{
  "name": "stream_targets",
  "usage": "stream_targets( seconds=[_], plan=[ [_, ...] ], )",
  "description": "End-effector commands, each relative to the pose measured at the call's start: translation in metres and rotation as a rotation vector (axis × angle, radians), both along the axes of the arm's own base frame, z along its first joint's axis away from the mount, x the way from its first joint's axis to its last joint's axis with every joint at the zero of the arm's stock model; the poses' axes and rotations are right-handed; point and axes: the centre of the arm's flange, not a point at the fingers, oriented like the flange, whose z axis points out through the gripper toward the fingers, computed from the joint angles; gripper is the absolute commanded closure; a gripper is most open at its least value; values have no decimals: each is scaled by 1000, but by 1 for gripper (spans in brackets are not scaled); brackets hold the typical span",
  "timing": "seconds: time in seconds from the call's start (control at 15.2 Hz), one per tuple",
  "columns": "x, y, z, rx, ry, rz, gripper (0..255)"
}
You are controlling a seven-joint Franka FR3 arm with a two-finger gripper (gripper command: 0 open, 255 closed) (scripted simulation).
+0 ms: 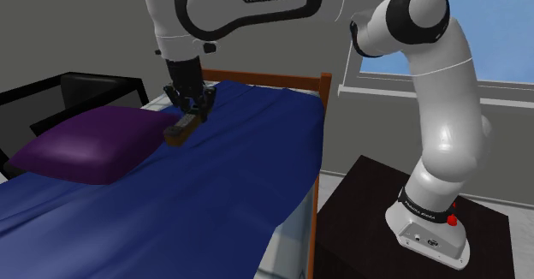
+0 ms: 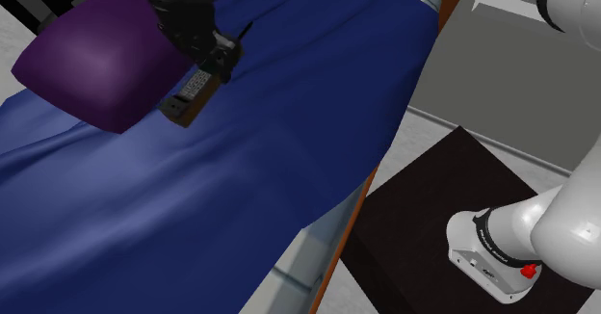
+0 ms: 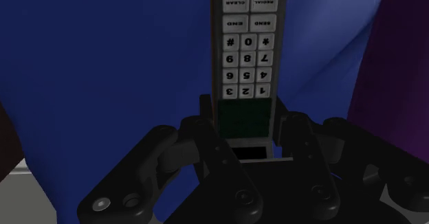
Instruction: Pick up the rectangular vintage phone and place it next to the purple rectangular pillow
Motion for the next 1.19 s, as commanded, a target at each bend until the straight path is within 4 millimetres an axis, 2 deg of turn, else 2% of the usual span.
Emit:
stream_targets(
  seconds=[0.0, 0.13, 1.12],
  plan=[
    [25, -10, 0, -2, 0, 0, 255],
    [54, -21, 0, -2, 0, -1, 255],
    [54, -21, -80, -2, 0, 0, 255]
  ],
)
